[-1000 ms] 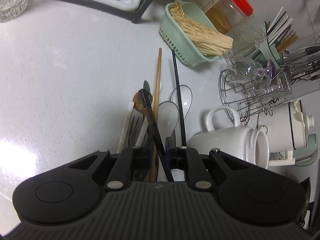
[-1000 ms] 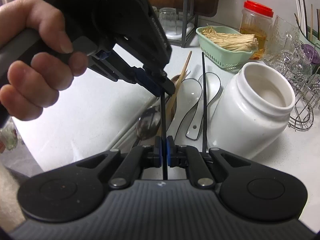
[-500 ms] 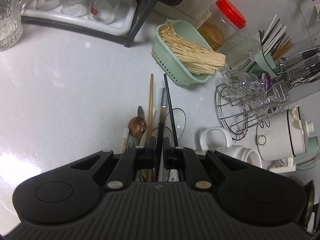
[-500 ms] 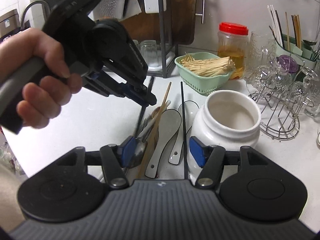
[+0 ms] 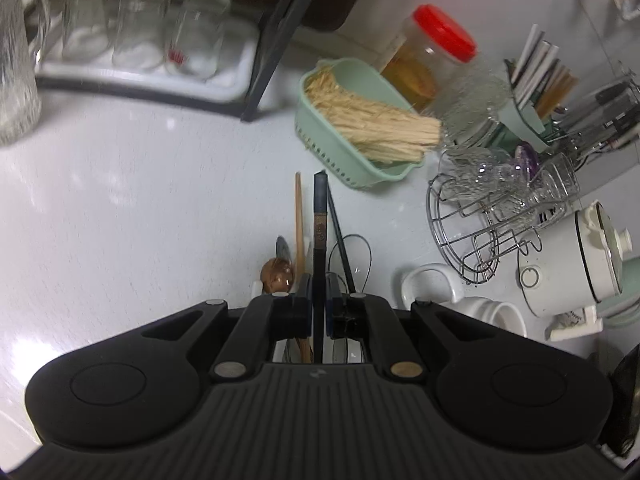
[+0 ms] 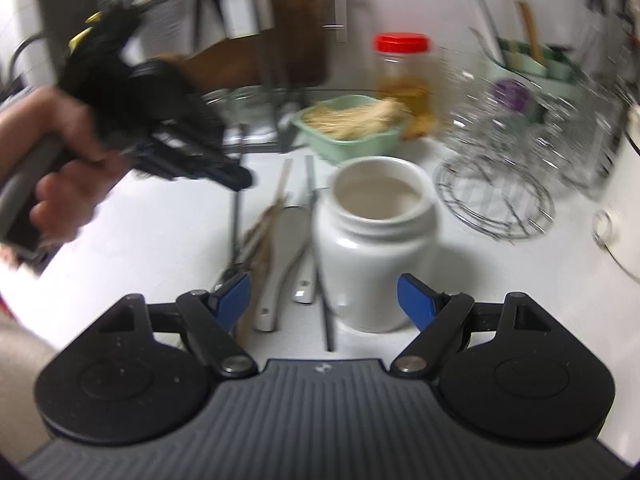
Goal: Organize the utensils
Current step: 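Lift the black chopstick upright with the left gripper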
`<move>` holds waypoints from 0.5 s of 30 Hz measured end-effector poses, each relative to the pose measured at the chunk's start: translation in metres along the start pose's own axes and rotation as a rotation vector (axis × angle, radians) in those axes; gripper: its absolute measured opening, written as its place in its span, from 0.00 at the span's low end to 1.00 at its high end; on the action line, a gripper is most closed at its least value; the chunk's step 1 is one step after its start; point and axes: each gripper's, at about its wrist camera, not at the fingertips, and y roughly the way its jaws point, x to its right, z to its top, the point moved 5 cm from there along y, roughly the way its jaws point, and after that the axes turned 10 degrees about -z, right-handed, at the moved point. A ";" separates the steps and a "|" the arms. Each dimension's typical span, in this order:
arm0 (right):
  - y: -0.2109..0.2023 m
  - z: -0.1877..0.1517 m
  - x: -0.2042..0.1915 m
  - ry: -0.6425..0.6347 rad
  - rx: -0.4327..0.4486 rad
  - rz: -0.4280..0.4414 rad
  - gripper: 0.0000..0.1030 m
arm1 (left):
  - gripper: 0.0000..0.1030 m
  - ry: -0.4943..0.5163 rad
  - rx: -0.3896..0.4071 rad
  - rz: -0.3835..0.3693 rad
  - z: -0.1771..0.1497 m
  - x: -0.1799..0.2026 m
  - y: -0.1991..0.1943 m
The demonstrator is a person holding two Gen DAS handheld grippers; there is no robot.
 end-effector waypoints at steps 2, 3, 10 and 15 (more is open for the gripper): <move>0.004 0.000 0.011 0.049 0.002 -0.034 0.79 | 0.06 0.018 0.021 -0.002 0.001 0.005 -0.008; 0.007 -0.001 0.015 0.063 0.002 -0.055 0.79 | 0.06 0.020 0.027 -0.009 0.002 0.006 -0.012; 0.028 0.006 0.010 -0.001 0.016 -0.063 0.79 | 0.06 0.099 0.065 -0.029 0.000 0.024 -0.041; 0.046 0.011 0.004 -0.039 0.010 -0.108 0.83 | 0.06 0.140 0.100 -0.043 -0.001 0.038 -0.062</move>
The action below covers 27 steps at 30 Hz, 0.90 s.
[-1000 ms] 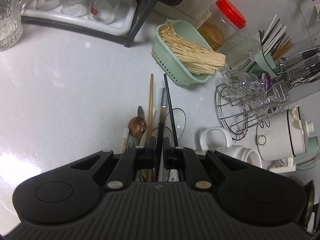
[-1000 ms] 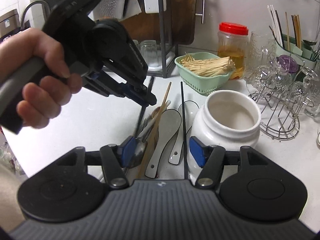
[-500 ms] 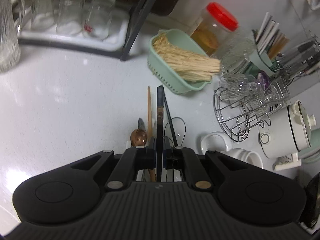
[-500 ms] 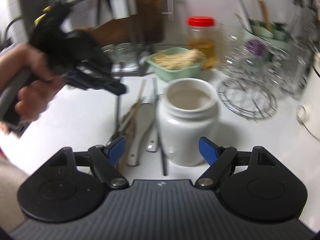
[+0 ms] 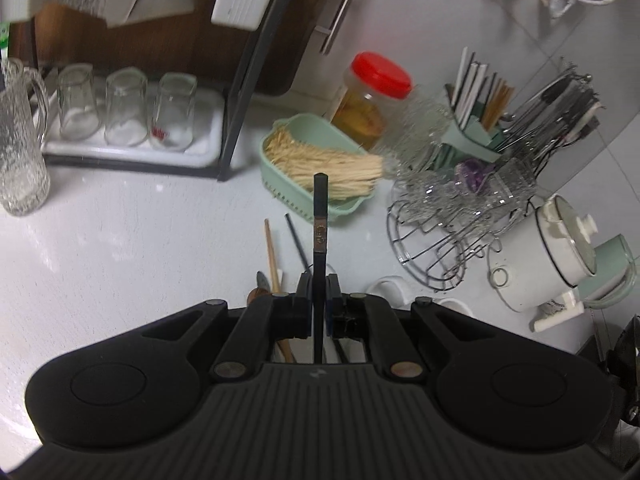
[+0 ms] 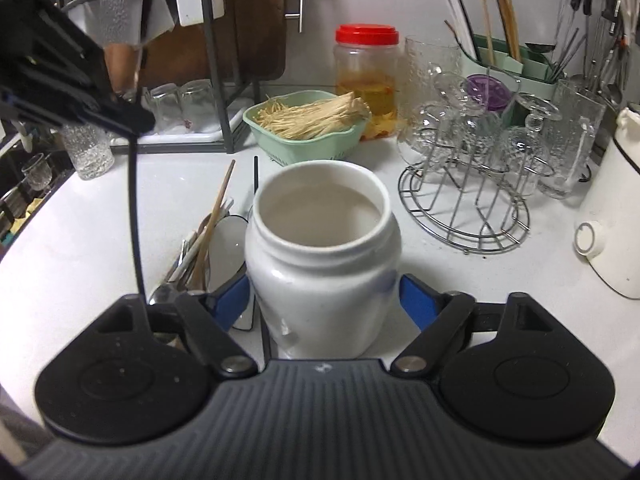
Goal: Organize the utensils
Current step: 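Lift the black chopstick upright with the left gripper, then carry the black chopstick over the white jar and lower it in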
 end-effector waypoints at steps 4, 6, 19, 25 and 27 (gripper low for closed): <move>0.009 0.003 -0.003 -0.003 0.007 -0.016 0.86 | 0.06 0.002 0.027 -0.012 0.004 0.008 -0.012; 0.014 0.003 -0.004 -0.013 0.008 -0.015 0.87 | 0.06 0.005 0.041 -0.016 0.008 0.012 -0.019; 0.002 -0.006 -0.001 0.012 0.008 0.004 0.87 | 0.06 0.195 0.123 -0.035 0.048 0.061 -0.049; -0.003 -0.010 -0.008 -0.009 0.007 0.021 0.87 | 0.06 0.230 0.142 -0.082 0.063 0.080 -0.053; -0.004 -0.010 -0.010 -0.016 0.009 0.028 0.87 | 0.06 0.235 0.145 -0.107 0.064 0.089 -0.052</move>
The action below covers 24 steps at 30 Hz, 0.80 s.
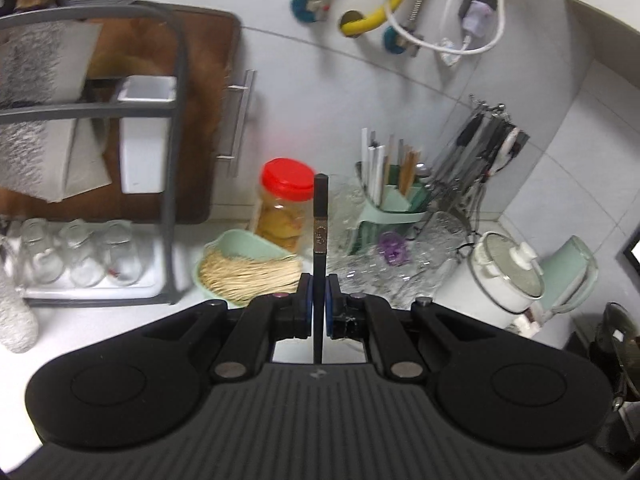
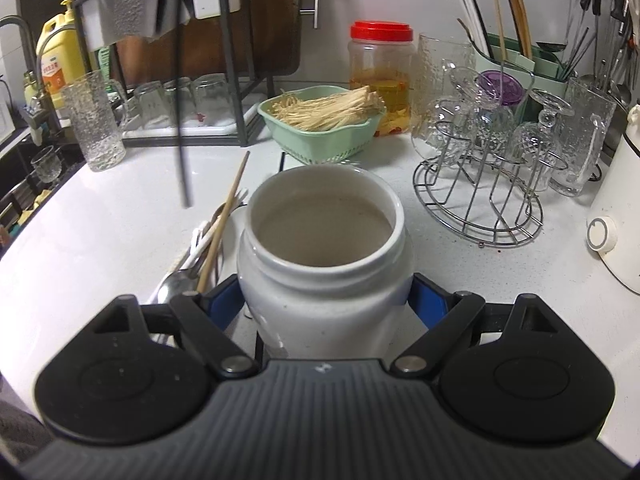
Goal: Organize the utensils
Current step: 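Carry the black chopstick over the white jar and lower it in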
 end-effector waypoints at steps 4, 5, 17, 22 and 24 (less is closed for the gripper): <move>-0.001 0.000 -0.002 -0.006 0.002 0.007 0.87 | 0.06 0.033 -0.002 -0.042 0.003 0.021 0.011; -0.001 -0.001 -0.002 -0.006 0.002 0.007 0.87 | 0.06 0.046 -0.009 -0.050 0.003 0.027 0.014; -0.003 -0.002 -0.004 -0.009 0.007 0.006 0.87 | 0.06 0.162 -0.030 -0.080 0.002 0.065 0.040; -0.004 -0.002 -0.005 -0.008 0.009 0.008 0.87 | 0.07 0.183 -0.064 -0.086 -0.015 0.070 0.056; -0.003 -0.002 -0.005 -0.008 0.010 0.010 0.87 | 0.06 0.172 -0.108 -0.080 -0.031 0.066 0.066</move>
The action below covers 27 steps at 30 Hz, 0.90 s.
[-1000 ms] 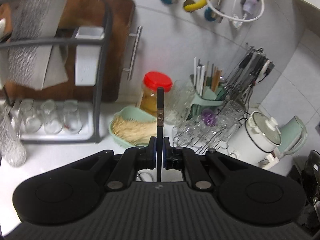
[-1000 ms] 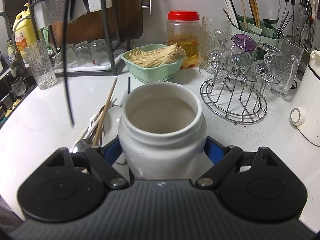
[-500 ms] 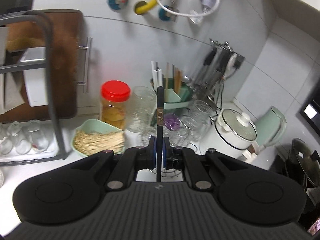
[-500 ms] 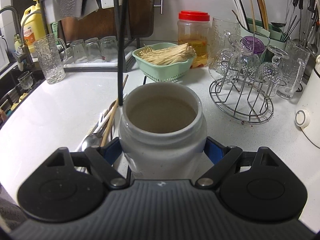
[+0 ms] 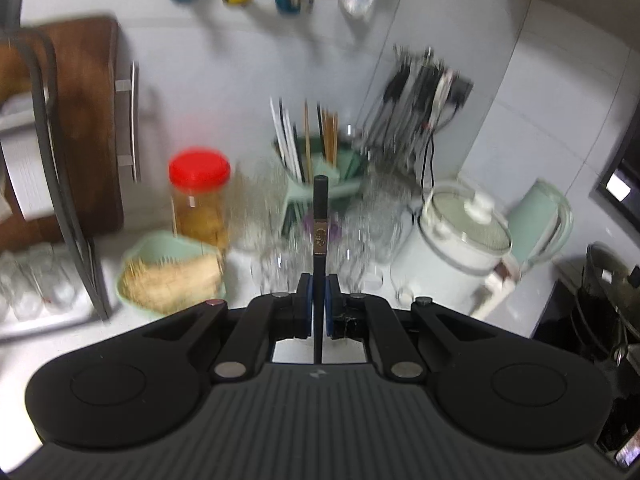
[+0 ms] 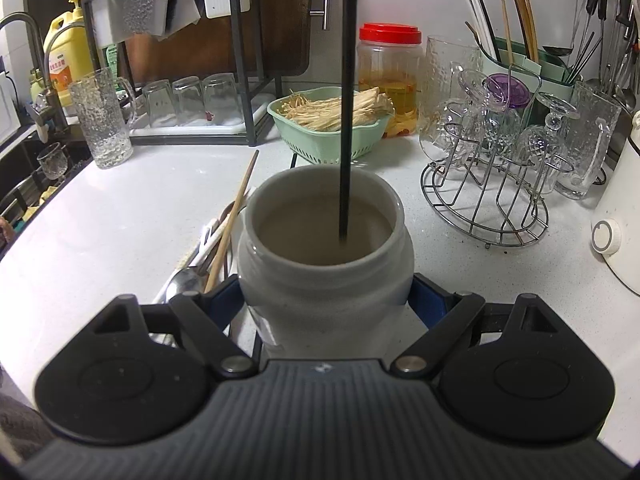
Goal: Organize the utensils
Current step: 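Carry the black chopstick over the white jar and lower it in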
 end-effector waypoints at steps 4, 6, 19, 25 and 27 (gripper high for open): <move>0.001 0.001 0.000 -0.005 0.003 0.004 0.87 | 0.06 -0.045 -0.076 0.000 -0.027 -0.006 0.012; 0.001 0.000 0.000 -0.005 0.004 0.005 0.87 | 0.07 -0.062 -0.114 -0.010 -0.038 -0.008 0.015; 0.003 0.005 -0.002 -0.013 -0.022 -0.008 0.87 | 0.11 -0.078 -0.273 -0.108 -0.056 -0.002 0.026; 0.004 0.006 -0.004 -0.014 -0.031 -0.016 0.87 | 0.11 -0.076 -0.269 -0.102 -0.055 -0.004 0.025; 0.004 0.006 -0.004 -0.012 -0.032 -0.018 0.87 | 0.11 -0.074 -0.267 -0.087 -0.054 -0.006 0.023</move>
